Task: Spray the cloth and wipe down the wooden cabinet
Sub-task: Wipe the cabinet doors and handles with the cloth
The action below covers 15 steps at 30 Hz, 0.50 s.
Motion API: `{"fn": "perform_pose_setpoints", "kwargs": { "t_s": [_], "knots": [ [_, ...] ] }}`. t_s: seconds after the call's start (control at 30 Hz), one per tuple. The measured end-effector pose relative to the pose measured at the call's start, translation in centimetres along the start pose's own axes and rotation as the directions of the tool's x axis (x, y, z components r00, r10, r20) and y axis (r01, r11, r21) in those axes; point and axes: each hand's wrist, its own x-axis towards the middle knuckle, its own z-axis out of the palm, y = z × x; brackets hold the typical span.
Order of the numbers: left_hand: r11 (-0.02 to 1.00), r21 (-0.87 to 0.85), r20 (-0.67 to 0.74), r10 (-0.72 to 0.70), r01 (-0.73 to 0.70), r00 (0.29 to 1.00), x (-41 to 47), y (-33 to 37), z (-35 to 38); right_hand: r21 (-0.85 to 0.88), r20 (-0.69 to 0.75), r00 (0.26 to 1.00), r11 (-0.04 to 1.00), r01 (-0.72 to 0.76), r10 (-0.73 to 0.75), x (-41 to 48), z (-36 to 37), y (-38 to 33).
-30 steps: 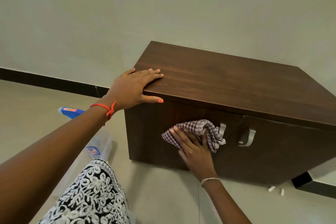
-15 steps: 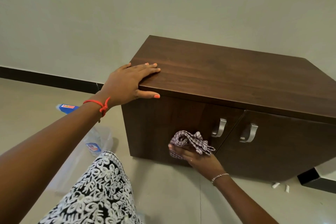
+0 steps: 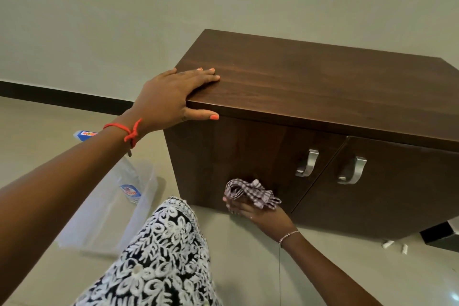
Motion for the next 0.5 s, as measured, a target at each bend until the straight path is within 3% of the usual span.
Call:
{"fn": "perform_pose_setpoints", "kwargs": {
  "t_s": [0.17, 0.3, 0.5],
  "knots": [
    [1.0, -0.01, 0.01, -0.001, 0.001, 1.0, 0.1, -0.1, 0.0, 0.004, 0.087, 0.996, 1.0, 0.006, -0.007, -3.3, 0.9, 1.5],
    [1.0, 0.0, -0.004, -0.003, 0.003, 1.0, 0.0, 0.1, 0.0, -0.009, -0.025, 0.999, 0.999, -0.043, 0.043, -6.1, -0.5, 3.9],
    [1.0, -0.015, 0.002, -0.012, 0.012, 1.0, 0.0, 0.0, -0.1, -0.054, -0.107, 0.994, 0.998, -0.029, 0.023, -2.3, 0.0, 1.8]
  ]
}}
